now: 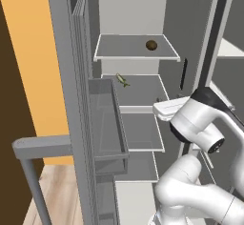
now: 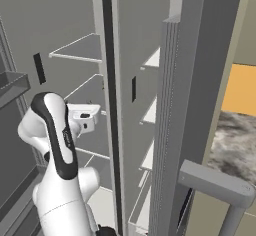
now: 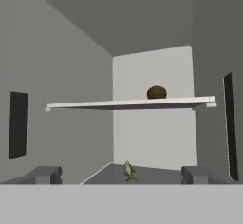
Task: Take the bell pepper and kiwi from the fridge shelf and place them in the freezer drawer to begin freezing them.
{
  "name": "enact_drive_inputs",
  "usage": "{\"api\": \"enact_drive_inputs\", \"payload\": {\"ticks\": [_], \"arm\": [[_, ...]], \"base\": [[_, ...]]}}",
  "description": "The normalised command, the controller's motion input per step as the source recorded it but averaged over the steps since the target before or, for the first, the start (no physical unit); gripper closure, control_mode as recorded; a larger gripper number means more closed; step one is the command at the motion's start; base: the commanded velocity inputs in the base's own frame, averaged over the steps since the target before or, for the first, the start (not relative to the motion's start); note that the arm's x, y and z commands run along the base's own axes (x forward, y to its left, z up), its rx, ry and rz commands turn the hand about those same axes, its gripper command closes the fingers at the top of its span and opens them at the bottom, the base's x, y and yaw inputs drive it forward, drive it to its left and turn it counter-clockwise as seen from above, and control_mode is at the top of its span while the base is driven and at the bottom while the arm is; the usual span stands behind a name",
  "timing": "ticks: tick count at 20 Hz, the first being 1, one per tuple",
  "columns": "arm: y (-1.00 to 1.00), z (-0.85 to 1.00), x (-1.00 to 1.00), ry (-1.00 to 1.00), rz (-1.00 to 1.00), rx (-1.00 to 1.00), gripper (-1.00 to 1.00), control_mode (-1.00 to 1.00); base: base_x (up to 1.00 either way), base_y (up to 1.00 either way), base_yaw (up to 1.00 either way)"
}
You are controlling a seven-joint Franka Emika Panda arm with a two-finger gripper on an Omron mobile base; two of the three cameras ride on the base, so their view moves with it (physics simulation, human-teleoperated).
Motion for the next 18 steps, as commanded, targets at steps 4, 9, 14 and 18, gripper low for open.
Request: {"api": "enact_drive_inputs", "payload": {"ticks": [4, 9, 14, 18], "arm": [[0.00, 0.04, -0.13, -0.02, 0.00, 0.00, -1.00, -1.00], [0.00, 0.16, -0.33, -0.05, 0.00, -0.02, -1.00, -1.00], [-0.01, 0.36, -0.51, -0.16, 0.00, -0.25, -1.00, -1.00], [-0.27, 0.26, -0.35, -0.19, 0.00, -0.48, -1.00, -1.00]], "base": [[0.00, 0.00, 0.00], [0.00, 0.00, 0.00], [0.00, 0.00, 0.00], [0.00, 0.00, 0.00]]}}
